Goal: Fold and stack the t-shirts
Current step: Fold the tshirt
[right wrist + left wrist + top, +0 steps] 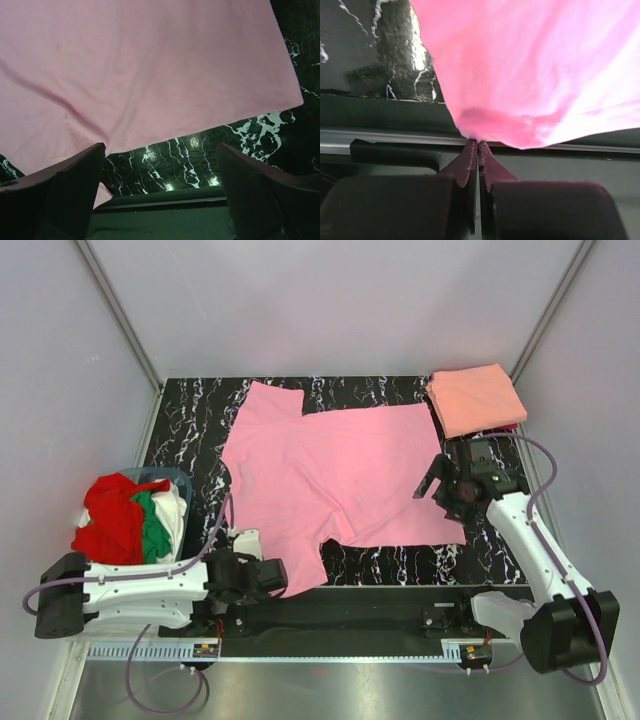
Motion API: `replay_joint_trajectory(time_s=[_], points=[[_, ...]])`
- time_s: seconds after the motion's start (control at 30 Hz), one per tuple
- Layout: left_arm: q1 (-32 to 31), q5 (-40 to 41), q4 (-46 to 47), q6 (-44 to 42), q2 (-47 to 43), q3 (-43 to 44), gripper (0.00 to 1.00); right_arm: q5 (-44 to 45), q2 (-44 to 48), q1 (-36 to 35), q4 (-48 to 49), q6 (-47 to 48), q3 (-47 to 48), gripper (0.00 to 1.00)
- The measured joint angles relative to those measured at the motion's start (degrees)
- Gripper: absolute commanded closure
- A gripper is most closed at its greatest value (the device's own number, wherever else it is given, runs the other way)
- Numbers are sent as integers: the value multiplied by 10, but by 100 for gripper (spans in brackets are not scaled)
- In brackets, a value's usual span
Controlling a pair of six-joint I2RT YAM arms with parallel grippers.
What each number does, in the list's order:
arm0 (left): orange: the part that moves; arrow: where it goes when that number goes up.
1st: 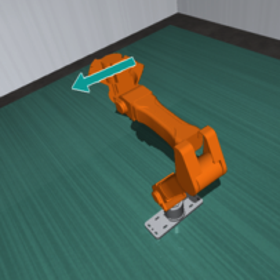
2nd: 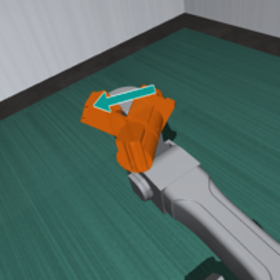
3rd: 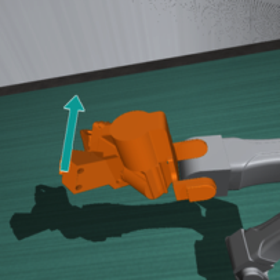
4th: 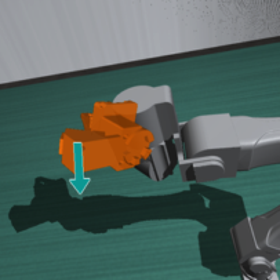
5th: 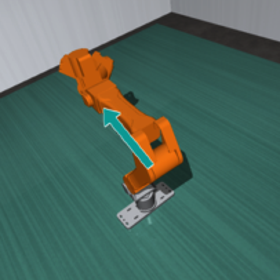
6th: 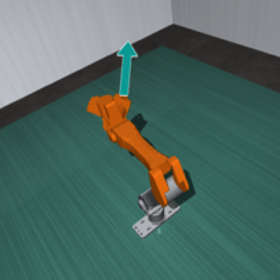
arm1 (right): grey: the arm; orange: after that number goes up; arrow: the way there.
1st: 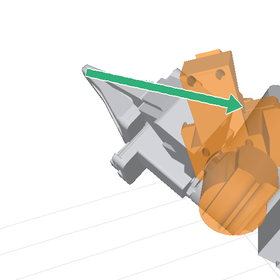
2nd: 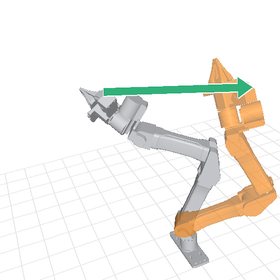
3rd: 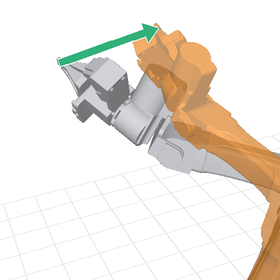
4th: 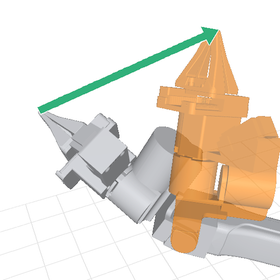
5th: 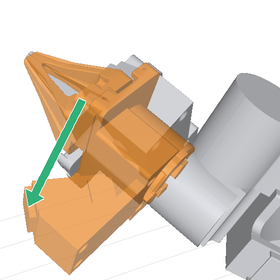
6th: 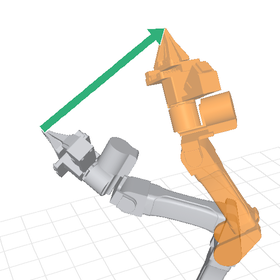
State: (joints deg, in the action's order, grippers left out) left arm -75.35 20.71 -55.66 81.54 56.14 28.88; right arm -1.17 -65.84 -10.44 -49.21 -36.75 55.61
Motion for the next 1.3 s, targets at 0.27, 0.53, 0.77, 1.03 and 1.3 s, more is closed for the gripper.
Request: replay_joint_trajectory(time_s=[0.27, 0.53, 0.77, 1.03, 1.3], points=[[-6, 17, -50, 47, -117, -2, 100, 30, 108, 0, -6, -71, -85, 0], [-19, 45, -147, 72, -118, 66, 100, 79, 116, 42, -14, -121, -141, 0], [-20, 77, -194, 99, -177, 115, 100, 71, 60, 150, 6, -121, -177, 4], [-19, 94, -213, 129, -213, 115, 100, 38, 28, 219, 49, -118, -200, 22], [-20, 106, -216, 142, -235, 117, 100, 30, -2, 219, 81, -115, -208, 33]])
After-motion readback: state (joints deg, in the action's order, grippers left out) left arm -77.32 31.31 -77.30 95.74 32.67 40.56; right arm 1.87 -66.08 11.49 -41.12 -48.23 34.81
